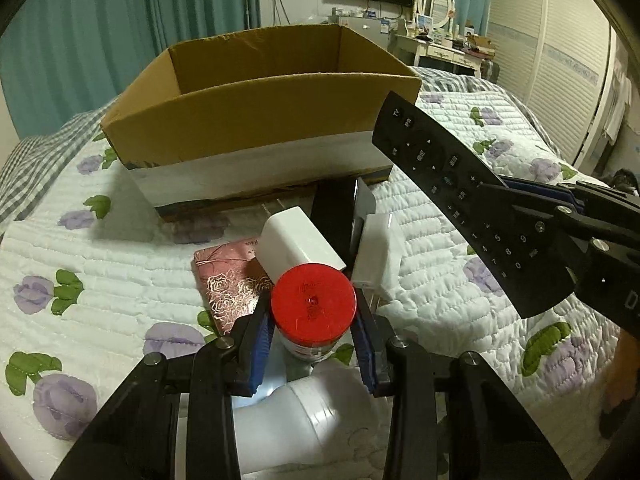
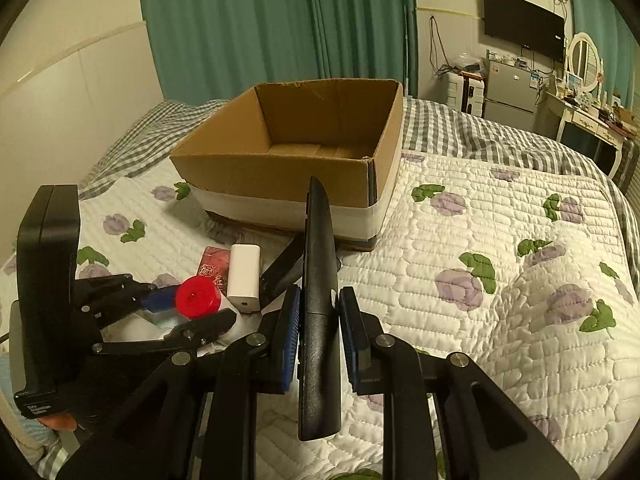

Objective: Organize rigid objects
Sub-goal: 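Grasp the black cylinder with the right tool while the left tool grasps the red-capped bottle, then carry both held items into the box and open both tools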

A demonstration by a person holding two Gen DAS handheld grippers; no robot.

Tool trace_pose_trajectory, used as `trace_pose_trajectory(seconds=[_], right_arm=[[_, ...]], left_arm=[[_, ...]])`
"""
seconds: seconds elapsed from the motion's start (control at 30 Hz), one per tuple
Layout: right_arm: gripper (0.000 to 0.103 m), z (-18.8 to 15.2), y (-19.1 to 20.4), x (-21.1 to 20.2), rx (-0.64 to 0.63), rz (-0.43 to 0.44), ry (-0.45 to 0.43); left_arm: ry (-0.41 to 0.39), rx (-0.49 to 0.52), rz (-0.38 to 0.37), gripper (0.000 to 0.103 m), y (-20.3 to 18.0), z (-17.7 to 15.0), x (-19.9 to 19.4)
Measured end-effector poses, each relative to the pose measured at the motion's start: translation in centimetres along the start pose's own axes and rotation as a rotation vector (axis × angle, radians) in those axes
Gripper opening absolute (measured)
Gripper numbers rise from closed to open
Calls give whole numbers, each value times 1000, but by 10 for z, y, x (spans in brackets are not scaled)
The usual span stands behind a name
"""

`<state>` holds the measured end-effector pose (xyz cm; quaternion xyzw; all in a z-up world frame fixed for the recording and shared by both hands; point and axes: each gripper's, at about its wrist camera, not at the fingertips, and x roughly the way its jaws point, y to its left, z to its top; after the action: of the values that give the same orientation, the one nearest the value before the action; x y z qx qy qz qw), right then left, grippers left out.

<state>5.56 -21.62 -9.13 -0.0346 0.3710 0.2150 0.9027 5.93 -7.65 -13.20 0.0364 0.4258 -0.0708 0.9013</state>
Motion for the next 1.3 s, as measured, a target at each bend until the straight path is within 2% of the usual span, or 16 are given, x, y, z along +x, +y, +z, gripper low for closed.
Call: trace_pose_trajectory(seconds=[0.1, 0.27, 0.4, 0.57, 0.73, 0.87, 1.07, 1.2, 1.3], right_arm=[[19, 2, 3, -4, -8, -10, -9], [19, 12, 9, -24, -21, -22, -59], [19, 32, 15, -39, -49, -22, -106], [19, 79, 17, -43, -88, -26, -164], [19, 124, 13, -22, -80, -26, -197], [19, 151, 4, 6, -42, -37, -202], [19, 159, -10, 47, -2, -41, -183], [19, 154, -14, 62, 5, -38, -162], [19, 151, -15, 68, 7, -43, -151]], left_arm=[[-9, -17, -6, 37, 1, 1, -5], [-106, -53, -12, 37, 7, 15, -46], [-162, -73, -20, 37, 15, 41, -77], [-233, -55, 10, 37, 35, 93, -95], [-245, -78, 101, 37, 63, 145, -74], [-211, -96, 104, 37, 82, 172, -34], [-183, -90, 70, 37, 95, 172, 22], [-166, -93, 42, 40, 96, 172, 36], [-180, -127, 41, 52, 98, 173, 33]])
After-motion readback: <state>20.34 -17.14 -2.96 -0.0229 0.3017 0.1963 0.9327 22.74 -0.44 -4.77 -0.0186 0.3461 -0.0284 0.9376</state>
